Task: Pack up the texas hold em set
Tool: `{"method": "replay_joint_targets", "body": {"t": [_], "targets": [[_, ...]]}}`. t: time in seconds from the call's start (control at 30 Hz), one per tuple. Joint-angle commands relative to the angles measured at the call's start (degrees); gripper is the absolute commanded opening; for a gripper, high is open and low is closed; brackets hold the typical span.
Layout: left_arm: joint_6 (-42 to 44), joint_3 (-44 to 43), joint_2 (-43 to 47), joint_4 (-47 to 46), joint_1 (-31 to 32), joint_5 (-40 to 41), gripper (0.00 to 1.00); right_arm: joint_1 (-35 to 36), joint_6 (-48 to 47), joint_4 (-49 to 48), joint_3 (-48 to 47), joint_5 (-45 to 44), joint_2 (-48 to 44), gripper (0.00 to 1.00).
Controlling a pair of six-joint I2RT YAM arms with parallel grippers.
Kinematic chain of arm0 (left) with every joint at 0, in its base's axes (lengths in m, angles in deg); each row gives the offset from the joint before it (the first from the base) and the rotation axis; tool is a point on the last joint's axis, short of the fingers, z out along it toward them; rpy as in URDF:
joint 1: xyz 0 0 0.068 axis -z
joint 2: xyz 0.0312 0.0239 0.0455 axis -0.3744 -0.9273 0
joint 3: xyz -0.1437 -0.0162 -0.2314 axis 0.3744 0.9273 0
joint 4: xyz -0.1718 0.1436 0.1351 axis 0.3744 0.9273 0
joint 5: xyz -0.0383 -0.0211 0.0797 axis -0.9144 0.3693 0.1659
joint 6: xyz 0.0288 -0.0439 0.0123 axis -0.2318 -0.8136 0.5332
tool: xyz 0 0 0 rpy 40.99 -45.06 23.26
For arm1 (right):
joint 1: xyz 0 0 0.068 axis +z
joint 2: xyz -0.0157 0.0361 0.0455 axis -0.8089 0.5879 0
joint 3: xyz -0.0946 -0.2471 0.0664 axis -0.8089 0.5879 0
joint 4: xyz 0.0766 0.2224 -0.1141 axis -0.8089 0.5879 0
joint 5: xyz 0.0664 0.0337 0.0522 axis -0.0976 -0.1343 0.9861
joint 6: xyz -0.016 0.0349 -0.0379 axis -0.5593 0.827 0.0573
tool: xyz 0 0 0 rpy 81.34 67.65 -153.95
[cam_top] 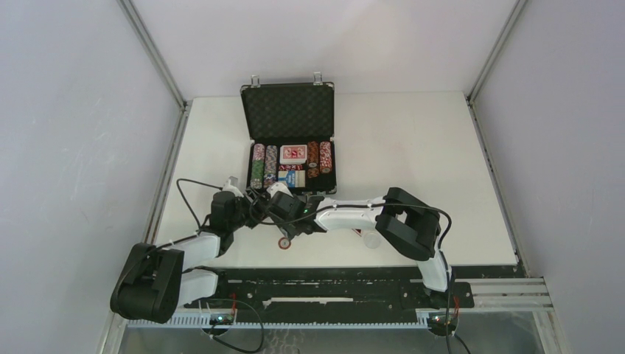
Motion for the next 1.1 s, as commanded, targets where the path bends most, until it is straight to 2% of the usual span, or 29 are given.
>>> {"method": "replay_joint_targets", "body": {"t": [0.0,0.07,0.33,0.87,0.97,1.07], "targets": [[0.4,0.4,0.0,-1.5,-0.5,-1.2,0.67,-0.6,0.2,1.0,0.6,-0.1,-1.0,0.62],[0.4,0.4,-0.1,-1.5,-0.5,-1.2,0.67,-0.6,0.2,0.9,0.7,0.2,-0.6,0.62],[0.4,0.5,-0.5,-1.9,-0.5,-1.3,0.67,-0.1,0.4,1.3,0.8,0.1,-0.3,0.46],[0.6,0.5,-0.7,-2.3,-0.5,-1.8,0.67,-0.3,-0.1,1.7,0.9,-2.2,-4.5,0.43],[0.6,0.6,-0.8,-2.5,-0.5,-2.0,0.68,-0.6,-0.2,1.6,0.9,-2.1,-4.4,0.46],[0.6,0.5,-0.8,-2.5,-0.4,-2.0,0.67,-1.0,-0.2,1.6,0.9,-1.3,-3.7,0.63]]}}
